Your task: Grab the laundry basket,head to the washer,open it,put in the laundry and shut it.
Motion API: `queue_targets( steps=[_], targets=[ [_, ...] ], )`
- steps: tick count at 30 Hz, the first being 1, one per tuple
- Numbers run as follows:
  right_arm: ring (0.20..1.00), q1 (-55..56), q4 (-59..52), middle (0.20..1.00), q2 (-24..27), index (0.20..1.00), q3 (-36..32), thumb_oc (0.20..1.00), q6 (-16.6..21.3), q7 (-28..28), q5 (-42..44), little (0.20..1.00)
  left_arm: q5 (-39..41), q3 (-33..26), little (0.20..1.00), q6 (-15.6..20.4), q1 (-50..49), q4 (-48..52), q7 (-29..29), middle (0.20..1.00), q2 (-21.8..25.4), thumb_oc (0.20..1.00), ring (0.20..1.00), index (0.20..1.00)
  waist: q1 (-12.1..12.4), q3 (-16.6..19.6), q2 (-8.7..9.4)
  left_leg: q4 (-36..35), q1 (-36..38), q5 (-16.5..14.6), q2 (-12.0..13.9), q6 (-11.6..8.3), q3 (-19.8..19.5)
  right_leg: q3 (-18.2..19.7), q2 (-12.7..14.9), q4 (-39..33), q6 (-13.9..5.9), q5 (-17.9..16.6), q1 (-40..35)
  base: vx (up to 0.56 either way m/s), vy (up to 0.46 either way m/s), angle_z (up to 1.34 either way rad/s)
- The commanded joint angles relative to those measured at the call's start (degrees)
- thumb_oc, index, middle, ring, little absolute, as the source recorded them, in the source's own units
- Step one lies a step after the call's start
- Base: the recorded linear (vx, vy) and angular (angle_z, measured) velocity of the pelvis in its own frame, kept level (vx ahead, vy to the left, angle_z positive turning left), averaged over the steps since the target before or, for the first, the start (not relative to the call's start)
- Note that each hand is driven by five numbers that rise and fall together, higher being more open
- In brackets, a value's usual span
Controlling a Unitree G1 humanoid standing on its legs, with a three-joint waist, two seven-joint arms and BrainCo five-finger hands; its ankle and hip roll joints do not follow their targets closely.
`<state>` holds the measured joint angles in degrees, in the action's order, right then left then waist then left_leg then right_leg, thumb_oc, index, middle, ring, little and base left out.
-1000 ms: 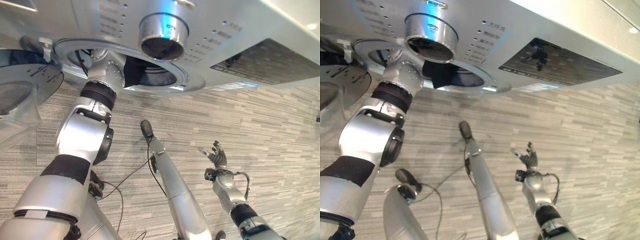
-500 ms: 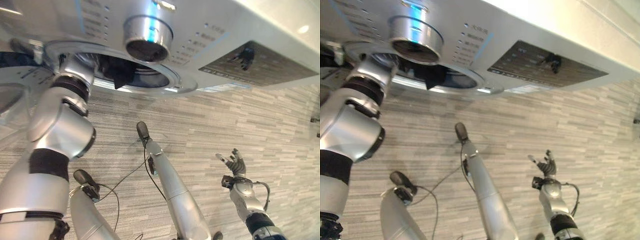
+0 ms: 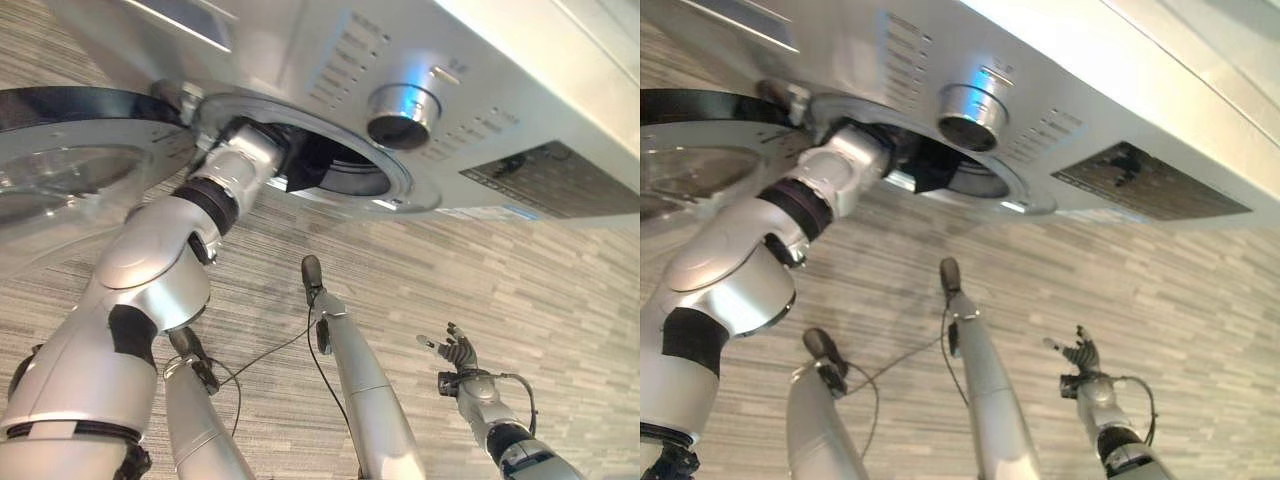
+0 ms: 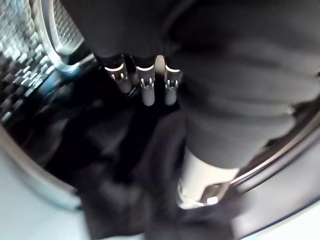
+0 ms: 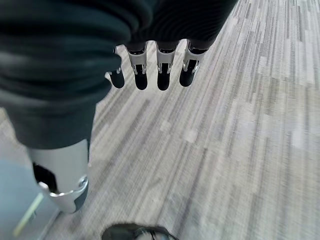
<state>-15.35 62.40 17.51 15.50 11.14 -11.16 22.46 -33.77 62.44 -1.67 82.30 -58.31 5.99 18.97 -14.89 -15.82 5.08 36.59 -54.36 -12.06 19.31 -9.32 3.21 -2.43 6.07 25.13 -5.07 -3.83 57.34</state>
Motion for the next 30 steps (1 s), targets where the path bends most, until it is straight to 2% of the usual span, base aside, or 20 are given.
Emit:
queue_targets(
  steps=[1, 2, 3, 6, 7, 9, 12, 16, 19, 20, 21, 22, 23, 24, 26, 27, 28, 29, 30],
  targets=[
    [1.000, 2.88, -1.77, 1.000, 4.05, 1.000, 0.07, 1.000, -0.05, -0.06, 0.51, 1.000, 0.15, -7.32, 1.000, -0.48, 6.60, 4.85, 6.38, 1.000, -4.66, 1.000, 1.000, 1.000, -2.18, 0.76, -3.42, -3.93, 9.21, -1.21, 3.32, 0.34, -0.49, 0.09, -1.36, -3.24, -4.48, 5.08, -0.50, -0.02, 0.051, 0.17],
    [1.000, 6.40, -4.49, 1.000, 3.35, 1.000, 0.02, 1.000, -0.29, 0.43, 0.03, 1.000, 1.69, -9.40, 1.000, -0.75, -0.31, 4.52, 5.51, 1.000, -5.91, 1.000, 1.000, 1.000, -2.07, 0.72, -2.99, -5.23, 10.70, -0.81, 2.74, 0.35, -0.33, 0.00, -1.30, -3.58, -4.45, 5.01, -1.81, -0.02, 0.051, 0.11],
    [1.000, 6.70, -4.66, 1.000, 3.37, 1.000, 0.03, 1.000, -0.35, 0.39, -0.01, 1.000, 1.68, -9.40, 1.000, -0.76, -0.52, 4.57, 5.52, 1.000, -5.96, 1.000, 1.000, 1.000, -2.05, 0.83, -2.93, -5.38, 10.91, -0.77, 2.70, 0.36, -0.24, 0.04, -1.28, -3.64, -4.46, 5.01, -1.94, -0.03, 0.059, 0.09],
    [1.000, 9.68, -8.30, 1.000, 3.21, 1.000, -1.64, 1.000, -1.39, -0.03, -0.97, 1.000, 7.13, -12.54, 1.000, 0.58, -11.21, 10.38, 4.02, 1.000, -4.58, 1.000, 1.000, 1.000, -1.09, 0.59, -2.74, -6.50, 12.90, -0.79, 1.62, 0.59, -0.29, -0.30, -0.65, -4.07, -4.63, 4.99, -4.22, -0.06, 0.053, 0.02],
    [1.000, 11.34, -10.90, 1.000, 3.01, 1.000, -3.29, 1.000, -2.34, -0.19, -1.90, 1.000, 10.19, -14.95, 1.000, 1.48, -23.54, 16.23, 1.59, 1.000, -2.71, 1.000, 1.000, 1.000, -0.28, -0.26, -2.32, -8.03, 14.40, 0.44, 0.21, 1.06, -0.18, -0.58, 0.70, -4.95, -4.26, 3.53, -6.18, -0.13, 0.060, 0.02],
    [1.000, 11.70, -11.52, 1.000, 3.21, 1.000, -3.74, 1.000, -2.56, -0.25, -2.01, 1.000, 10.99, -15.39, 1.000, 1.78, -26.22, 17.69, 1.25, 1.000, -2.10, 1.000, 1.000, 1.000, -0.16, -0.38, -2.23, -8.59, 15.16, 0.69, -0.19, 1.11, -0.17, -0.75, 1.07, -4.96, -4.32, 3.56, -6.78, -0.07, 0.041, 0.06],
    [1.000, 14.11, -13.13, 1.000, 3.32, 1.000, -6.16, 1.000, -3.04, 0.02, -2.74, 1.000, 13.02, -19.82, 1.000, 3.29, -38.94, 24.74, 1.70, 1.000, 2.74, 1.000, 1.000, 1.000, 1.58, -1.09, -2.49, -11.87, 19.92, 0.71, -1.96, 1.20, -0.35, -1.42, 2.27, -5.41, -4.51, 3.95, -11.06, -0.01, 0.070, 0.19],
    [1.000, 15.01, -13.30, 1.000, 3.87, 1.000, -6.66, 1.000, -2.97, 0.93, -3.01, 1.000, 10.44, -21.40, 1.000, 3.95, -44.51, 26.25, 2.08, 1.000, 5.80, 1.000, 1.000, 1.000, 2.63, -2.02, -2.32, -15.57, 24.41, 1.60, -3.20, 1.19, -0.36, -1.95, 3.11, -6.40, -4.78, 4.02, -15.13, 0.01, 0.058, 0.17],
    [1.000, 14.46, -13.60, 1.000, 4.62, 1.000, -6.10, 1.000, -3.36, 1.39, -4.66, 1.000, 10.01, -24.15, 1.000, 4.31, -50.03, 27.27, 2.07, 1.000, 8.31, 1.000, 1.000, 1.000, 4.13, -2.94, -2.85, -18.98, 27.89, 2.75, -4.34, 1.27, -0.51, -2.67, 4.11, -7.93, -5.06, 3.88, -18.54, 0.02, 0.058, 0.17],
    [1.000, 12.08, -12.04, 1.000, 4.45, 1.000, -6.01, 1.000, -3.97, 1.37, -3.79, 1.000, 10.32, -24.41, 1.000, 4.30, -51.55, 26.08, 2.08, 1.000, 7.98, 1.000, 1.000, 1.000, 5.01, -3.11, -3.30, -19.89, 28.56, 3.02, -4.81, 1.36, -0.63, -2.87, 4.54, -8.39, -5.07, 3.71, -19.31, 0.03, 0.033, 0.20],
    [1.000, 2.14, -1.19, 1.000, 4.79, 1.000, -6.42, 1.000, -4.74, 0.24, -3.13, 1.000, 11.67, -24.88, 1.000, 4.81, -53.21, 25.25, 3.02, 1.000, 6.05, 1.000, 1.000, 1.000, 7.26, -3.74, -5.05, -22.47, 29.59, 4.27, -6.25, 1.74, -1.54, -3.84, 5.89, -9.30, -5.33, 3.44, -20.68, 0.02, 0.020, 0.14],
    [1.000, -1.92, 2.16, 1.000, 4.99, 1.000, -6.69, 1.000, -4.74, -0.15, -2.50, 1.000, 12.88, -25.33, 1.000, 5.43, -54.68, 26.19, 2.68, 1.000, 6.03, 1.000, 1.000, 1.000, 8.39, -4.16, -6.02, -23.32, 29.66, 4.93, -6.91, 1.82, -2.05, -4.22, 6.46, -9.70, -5.45, 3.37, -21.15, 0.02, 0.020, 0.19],
    [1.000, -4.90, 4.25, 1.000, 4.84, 1.000, -6.95, 1.000, -4.80, -0.43, -1.49, 1.000, 13.30, -25.86, 1.000, 5.96, -56.76, 27.41, 3.41, 1.000, 6.45, 1.000, 1.000, 1.000, 9.42, -4.53, -6.95, -23.86, 29.41, 5.64, -7.57, 1.93, -2.33, -4.57, 7.05, -10.04, -5.54, 3.28, -21.42, 0.00, 0.020, 0.41],
    [1.000, -5.07, 4.42, 1.000, 4.82, 1.000, -6.86, 1.000, -4.72, -0.39, -1.45, 1.000, 13.30, -25.97, 1.000, 5.92, -56.79, 27.51, 3.36, 1.000, 6.52, 1.000, 1.000, 1.000, 9.24, -4.61, -6.96, -23.91, 29.42, 5.70, -7.60, 1.93, -2.44, -4.68, 7.10, -10.08, -5.54, 3.28, -21.52, 0.00, 0.014, 0.59],
    [1.000, -11.75, 7.69, 1.000, 5.27, 1.000, -8.27, 1.000, -4.86, -0.34, 2.31, 1.000, 14.13, -26.88, 1.000, 6.33, -61.91, 31.35, 3.58, 1.000, 7.66, 1.000, 1.000, 1.000, 11.72, -5.44, -9.07, -25.55, 28.15, 7.46, -9.27, 1.88, -3.38, -5.96, 8.70, -10.83, -5.73, 3.01, -21.37, 0.00, 0.009, 0.51],
    [1.000, -11.76, 7.69, 1.000, 5.27, 1.000, -8.26, 1.000, -4.85, -0.33, 2.31, 1.000, 14.13, -26.90, 1.000, 6.33, -61.92, 31.37, 3.57, 1.000, 7.66, 1.000, 1.000, 1.000, 11.70, -5.44, -9.07, -25.55, 28.13, 7.46, -9.28, 1.88, -3.40, -5.98, 8.71, -10.83, -5.73, 3.01, -21.37, 0.00, 0.013, 0.33],
    [1.000, -14.00, 8.96, 1.000, 5.64, 1.000, -8.93, 1.000, -4.77, -0.29, 3.68, 1.000, 14.25, -26.85, 1.000, 6.49, -63.00, 32.61, 3.53, 1.000, 7.62, 1.000, 1.000, 1.000, 12.50, -5.81, -9.86, -25.98, 27.46, 7.97, -9.73, 1.90, -3.65, -6.35, 9.18, -10.85, -5.79, 3.00, -21.09, 0.00, 0.027, 0.32],
    [1.000, -18.60, 11.32, 1.000, 6.49, 1.000, -10.13, 1.000, -4.87, -0.78, 5.99, 1.000, 14.37, -26.08, 1.000, 6.85, -64.42, 33.95, 3.30, 1.000, 7.45, 1.000, 1.000, 1.000, 13.91, -6.22, -11.55, -26.43, 25.87, 8.60, -10.75, 2.04, -4.43, -6.78, 9.83, -10.53, -5.77, 3.28, -20.30, 0.00, 0.027, 0.33],
    [1.000, -18.71, 11.45, 1.000, 6.54, 1.000, -10.11, 1.000, -4.83, -0.73, 6.03, 1.000, 14.37, -26.09, 1.000, 6.86, -64.37, 33.93, 3.32, 1.000, 7.42, 1.000, 1.000, 1.000, 13.86, -6.16, -11.61, -26.39, 25.72, 8.61, -10.77, 2.04, -4.52, -6.84, 9.87, -10.47, -5.77, 3.31, -20.19, 0.00, 0.029, 0.29]
  ],
)
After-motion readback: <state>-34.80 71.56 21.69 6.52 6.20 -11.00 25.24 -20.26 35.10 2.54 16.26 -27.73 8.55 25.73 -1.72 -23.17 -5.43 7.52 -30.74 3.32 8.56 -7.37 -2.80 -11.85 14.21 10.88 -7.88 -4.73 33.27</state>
